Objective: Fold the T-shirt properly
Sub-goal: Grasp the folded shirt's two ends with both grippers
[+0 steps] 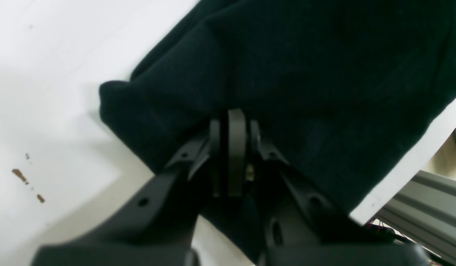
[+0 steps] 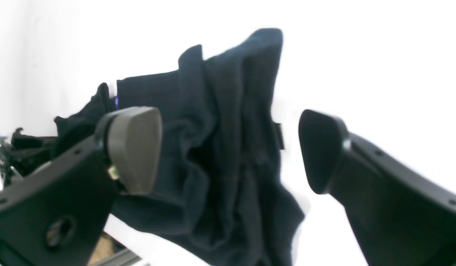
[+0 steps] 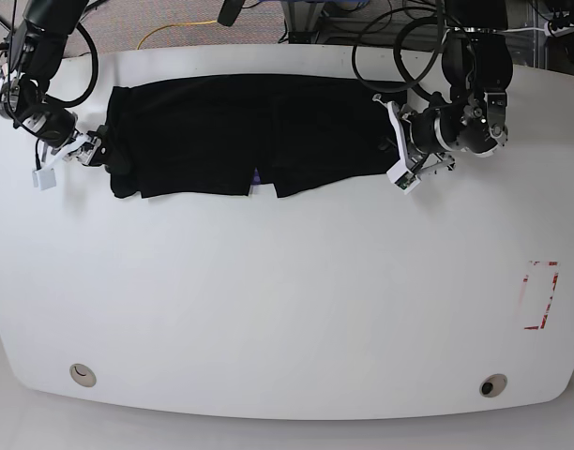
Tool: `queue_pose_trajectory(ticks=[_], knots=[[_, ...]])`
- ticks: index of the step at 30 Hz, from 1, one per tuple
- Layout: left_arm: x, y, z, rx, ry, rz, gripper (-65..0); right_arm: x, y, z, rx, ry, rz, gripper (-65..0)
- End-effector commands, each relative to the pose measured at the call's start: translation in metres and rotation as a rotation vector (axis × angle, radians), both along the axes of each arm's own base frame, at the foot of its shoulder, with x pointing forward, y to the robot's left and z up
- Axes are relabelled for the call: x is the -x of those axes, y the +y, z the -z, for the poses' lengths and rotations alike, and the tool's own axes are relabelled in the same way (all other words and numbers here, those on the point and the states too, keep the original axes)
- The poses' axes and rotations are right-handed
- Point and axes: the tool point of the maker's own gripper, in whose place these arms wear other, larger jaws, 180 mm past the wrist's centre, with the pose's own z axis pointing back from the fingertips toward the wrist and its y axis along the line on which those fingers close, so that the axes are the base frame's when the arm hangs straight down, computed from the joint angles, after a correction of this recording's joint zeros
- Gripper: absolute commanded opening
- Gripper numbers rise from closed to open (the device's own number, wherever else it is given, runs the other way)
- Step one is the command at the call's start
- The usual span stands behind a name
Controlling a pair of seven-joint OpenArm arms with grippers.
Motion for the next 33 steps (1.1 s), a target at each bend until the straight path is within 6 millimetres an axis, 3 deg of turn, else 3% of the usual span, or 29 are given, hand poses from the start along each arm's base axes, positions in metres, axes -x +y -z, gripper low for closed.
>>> queue_pose_trajectory(ticks=[1, 7, 13, 22, 30, 33], knots=[[0.000, 0.004, 0.001, -0.026, 0.002, 0.005, -65.0, -0.007, -0.014, -0.010, 0.038, -0.030, 0.003, -9.5], [-0.002, 0.004, -0.003, -0.026, -0.011, 0.004, -65.0, 0.002, -0.015, 0.002, 0.134, -0.011, -0.071, -9.5], [-0.003, 0.005, -0.004, -0.026, -0.014, 0.003, -65.0, 0.011, 0.007, 0.018, 0.109, 0.016, -0.105, -9.5], [-0.004, 0.013, -0.004, -0.045, -0.017, 0.004, -65.0, 0.020, 0.066, 0.039, 0.016, 0.054, -0.208, -10.0], [-0.009, 0.027, -0.006, -0.057, -0.027, -0.043, -65.0, 0.021, 0.079, 0.043, -0.011, 0.055, -0.211, -10.6], [-0.009, 0.033, -0.006, -0.070, -0.028, -0.042, -65.0, 0.023, 0.079, 0.044, -0.012, 0.060, -0.213, -18.1]])
